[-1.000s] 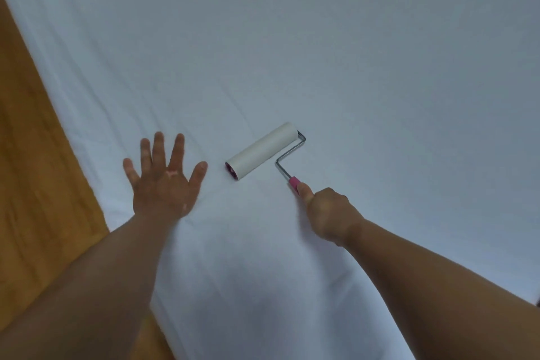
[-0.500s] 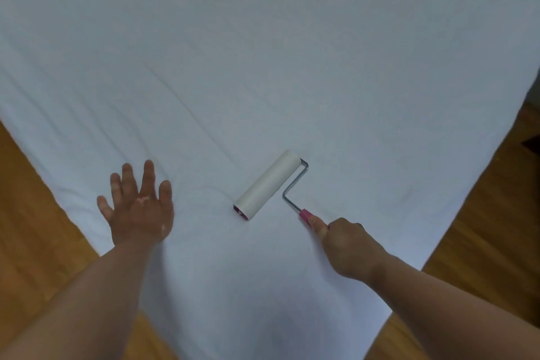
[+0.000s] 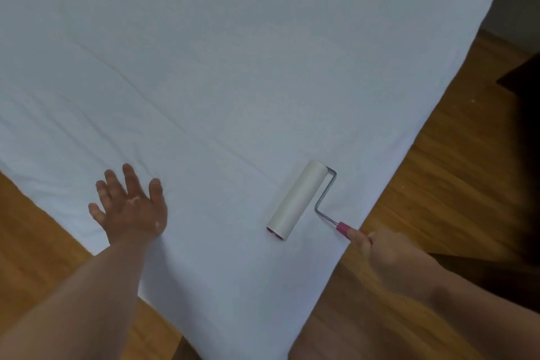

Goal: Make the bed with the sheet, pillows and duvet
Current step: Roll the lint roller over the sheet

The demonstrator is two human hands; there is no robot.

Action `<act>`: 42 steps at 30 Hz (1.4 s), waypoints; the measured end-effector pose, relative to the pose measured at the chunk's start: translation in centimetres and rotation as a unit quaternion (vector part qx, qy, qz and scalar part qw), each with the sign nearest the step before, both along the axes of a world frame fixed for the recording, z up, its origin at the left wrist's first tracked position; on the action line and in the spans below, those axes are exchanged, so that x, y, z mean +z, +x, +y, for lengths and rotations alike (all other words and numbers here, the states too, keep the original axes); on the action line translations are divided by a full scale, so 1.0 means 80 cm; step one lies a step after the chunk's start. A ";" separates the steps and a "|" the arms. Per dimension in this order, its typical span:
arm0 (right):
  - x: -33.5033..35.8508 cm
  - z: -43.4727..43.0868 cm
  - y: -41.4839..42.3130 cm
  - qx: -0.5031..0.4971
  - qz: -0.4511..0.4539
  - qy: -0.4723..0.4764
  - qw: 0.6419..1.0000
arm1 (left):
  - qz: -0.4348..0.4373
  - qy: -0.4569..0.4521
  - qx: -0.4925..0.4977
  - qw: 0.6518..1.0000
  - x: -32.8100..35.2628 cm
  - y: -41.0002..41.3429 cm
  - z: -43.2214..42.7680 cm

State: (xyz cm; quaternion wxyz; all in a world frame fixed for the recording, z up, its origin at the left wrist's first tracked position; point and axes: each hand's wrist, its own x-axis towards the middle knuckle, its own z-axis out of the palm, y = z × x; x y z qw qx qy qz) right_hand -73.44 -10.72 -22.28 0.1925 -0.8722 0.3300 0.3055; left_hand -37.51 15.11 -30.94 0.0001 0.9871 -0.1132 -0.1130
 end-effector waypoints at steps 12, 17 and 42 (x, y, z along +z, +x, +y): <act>0.083 0.004 -0.108 -0.224 0.132 -0.034 0.965 | -0.043 -0.036 -0.040 0.998 -0.022 0.000 0.017; 0.116 0.025 -0.032 -0.249 0.062 -0.002 0.966 | -0.096 -0.019 -0.115 0.989 -0.003 0.022 0.021; 0.006 0.224 0.978 -0.064 -0.177 0.138 0.972 | -0.013 -0.176 -0.026 0.984 -0.072 0.348 0.144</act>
